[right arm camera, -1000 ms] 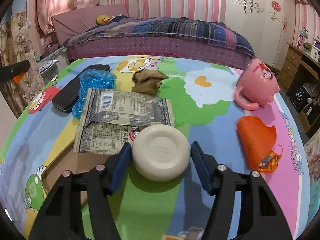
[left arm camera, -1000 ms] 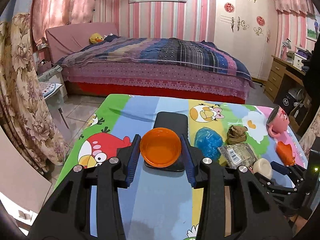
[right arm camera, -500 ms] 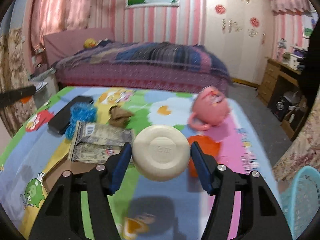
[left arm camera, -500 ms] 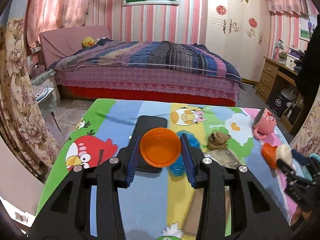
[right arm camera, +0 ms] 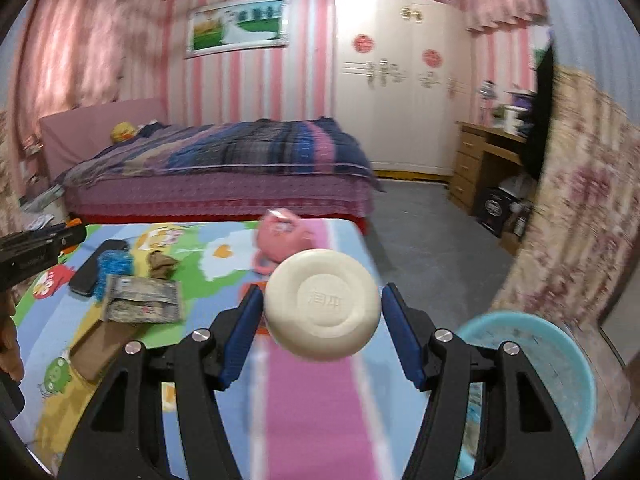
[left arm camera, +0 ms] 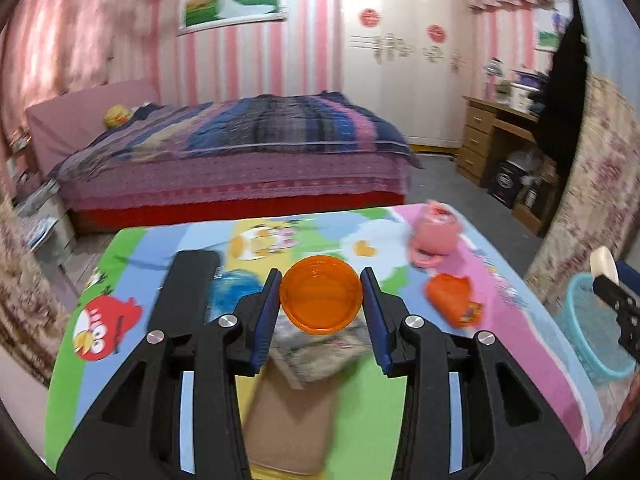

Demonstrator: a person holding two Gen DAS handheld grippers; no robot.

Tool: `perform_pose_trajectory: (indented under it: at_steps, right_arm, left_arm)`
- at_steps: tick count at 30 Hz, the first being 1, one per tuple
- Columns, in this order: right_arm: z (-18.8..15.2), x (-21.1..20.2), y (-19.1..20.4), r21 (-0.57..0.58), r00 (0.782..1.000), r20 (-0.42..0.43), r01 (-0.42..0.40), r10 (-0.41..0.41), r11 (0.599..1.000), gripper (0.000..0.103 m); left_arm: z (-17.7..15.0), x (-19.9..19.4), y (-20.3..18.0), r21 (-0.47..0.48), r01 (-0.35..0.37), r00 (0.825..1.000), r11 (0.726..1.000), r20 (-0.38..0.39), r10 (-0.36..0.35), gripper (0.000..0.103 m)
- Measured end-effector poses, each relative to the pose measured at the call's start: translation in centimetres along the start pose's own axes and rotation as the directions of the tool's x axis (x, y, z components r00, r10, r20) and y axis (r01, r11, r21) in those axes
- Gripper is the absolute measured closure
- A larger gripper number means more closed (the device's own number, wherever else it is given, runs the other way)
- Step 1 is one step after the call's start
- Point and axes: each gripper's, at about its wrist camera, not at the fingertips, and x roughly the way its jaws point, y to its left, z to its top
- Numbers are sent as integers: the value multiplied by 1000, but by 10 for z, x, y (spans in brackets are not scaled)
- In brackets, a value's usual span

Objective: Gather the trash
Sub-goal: 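Carry the orange lid and soap bar over the blue basket, then open the left gripper to drop the lid while the right gripper drops the soap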

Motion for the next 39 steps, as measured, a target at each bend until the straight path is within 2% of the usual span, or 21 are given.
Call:
perform_pose_trajectory:
  at_steps: [4, 8, 10, 11, 13, 19, 23, 28, 32, 37, 38, 39]
  right_arm:
    - [-2, -5, -43, 46, 997, -5, 78, -77, 996, 42]
    - [-8, -3, -86, 79, 984, -35, 179, -177, 981, 42]
    - [-14, -3, -109, 96, 973, -52, 230, -226, 968, 42]
    - [-16, -2, -115, 102, 970, -56, 240, -236, 965, 42]
    - [-23, -1, -138, 116, 959, -77, 280, -273, 953, 42]
    - [-37, -11, -185, 182, 942, -97, 333, -320, 925, 42]
    - [-42, -13, -200, 203, 935, -107, 354, -339, 913, 42]
    - [-54, -15, -216, 228, 918, -142, 394, -370, 891, 42]
    - [-59, -21, -230, 290, 914, -144, 406, -380, 866, 42]
    - [-62, -18, -236, 308, 916, -150, 400, -371, 863, 42]
    - [-63, -16, -235, 302, 917, -156, 398, -367, 866, 42]
    - [-63, -14, -235, 295, 917, -162, 399, -366, 868, 42]
  left_arm:
    - [-3, -5, -43, 66, 74, 997, 995, 6, -74, 64]
    - [-3, -1, -94, 131, 149, 989, 980, -4, -150, 64]
    - [-1, 2, -119, 132, 205, 979, 970, -14, -205, 64]
    - [-1, 5, -135, 127, 252, 968, 959, -23, -252, 64]
    - [-4, 10, -160, 135, 298, 955, 945, -33, -296, 64]
    - [-19, 35, -233, 189, 362, 932, 913, -89, -352, 64]
    - [-27, 48, -279, 214, 420, 907, 882, -131, -400, 64]
    - [-35, 58, -315, 247, 475, 879, 845, -176, -443, 64]
    - [-41, 66, -336, 264, 494, 868, 829, -204, -452, 64]
    - [-41, 68, -354, 298, 501, 865, 812, -207, -457, 64]
    - [-39, 68, -355, 302, 501, 865, 811, -207, -457, 62]
    - [-37, 68, -357, 305, 499, 866, 811, -205, -456, 55]
